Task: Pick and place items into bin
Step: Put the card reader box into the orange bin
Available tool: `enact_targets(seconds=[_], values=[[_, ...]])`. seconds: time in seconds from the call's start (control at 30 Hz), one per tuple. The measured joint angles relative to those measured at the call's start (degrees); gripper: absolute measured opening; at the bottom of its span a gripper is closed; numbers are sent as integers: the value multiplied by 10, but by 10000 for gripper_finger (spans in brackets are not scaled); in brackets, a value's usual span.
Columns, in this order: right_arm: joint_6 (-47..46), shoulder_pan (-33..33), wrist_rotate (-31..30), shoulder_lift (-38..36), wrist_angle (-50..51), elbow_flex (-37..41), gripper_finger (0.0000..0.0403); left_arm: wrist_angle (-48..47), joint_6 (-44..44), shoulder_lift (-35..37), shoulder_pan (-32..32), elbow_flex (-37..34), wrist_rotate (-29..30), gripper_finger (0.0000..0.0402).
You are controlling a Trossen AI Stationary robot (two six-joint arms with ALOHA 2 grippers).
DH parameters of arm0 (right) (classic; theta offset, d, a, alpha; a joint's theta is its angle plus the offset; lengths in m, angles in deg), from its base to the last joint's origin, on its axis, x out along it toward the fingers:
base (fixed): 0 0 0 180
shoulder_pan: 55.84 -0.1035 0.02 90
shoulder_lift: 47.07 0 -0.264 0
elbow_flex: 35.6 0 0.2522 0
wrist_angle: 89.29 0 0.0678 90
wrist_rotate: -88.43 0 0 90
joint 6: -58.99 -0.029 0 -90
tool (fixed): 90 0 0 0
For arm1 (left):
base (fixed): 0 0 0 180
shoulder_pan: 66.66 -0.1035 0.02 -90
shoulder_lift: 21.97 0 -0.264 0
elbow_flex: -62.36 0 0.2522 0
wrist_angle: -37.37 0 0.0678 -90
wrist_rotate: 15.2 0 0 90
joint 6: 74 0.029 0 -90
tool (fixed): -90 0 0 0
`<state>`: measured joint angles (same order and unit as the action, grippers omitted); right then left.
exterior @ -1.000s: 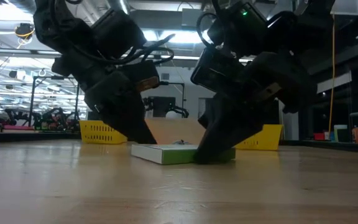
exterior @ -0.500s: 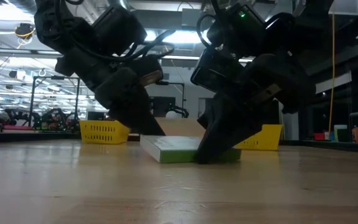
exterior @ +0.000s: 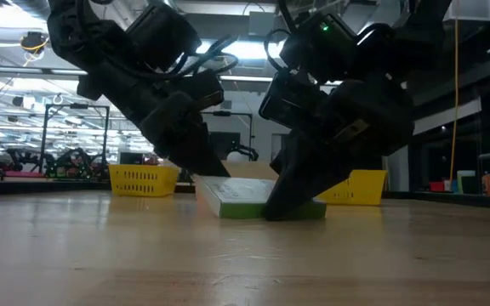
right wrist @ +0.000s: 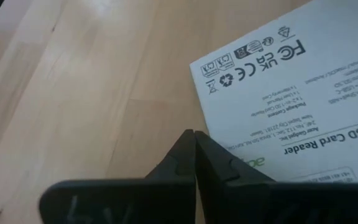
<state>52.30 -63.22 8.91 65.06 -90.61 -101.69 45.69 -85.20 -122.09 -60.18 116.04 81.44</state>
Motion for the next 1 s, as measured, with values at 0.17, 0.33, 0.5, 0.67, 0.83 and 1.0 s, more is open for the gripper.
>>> enact_targets(seconds=[0.17,0.33,0.5,0.67,0.83,1.0], values=[[12,6,-5,-1,1,0,0,-3,15,9,0,0,15,2],[14,14,-6,0,-1,0,0,0,35,9,0,0,36,2],[14,25,-9,0,-2,0,0,0,50,9,-1,0,68,2],[14,30,-11,0,-2,0,0,0,51,9,-6,0,79,2],[12,33,-46,1,-10,-1,0,18,69,14,-6,5,118,5],[8,39,-54,2,-9,-2,0,15,100,53,-2,5,122,8]])
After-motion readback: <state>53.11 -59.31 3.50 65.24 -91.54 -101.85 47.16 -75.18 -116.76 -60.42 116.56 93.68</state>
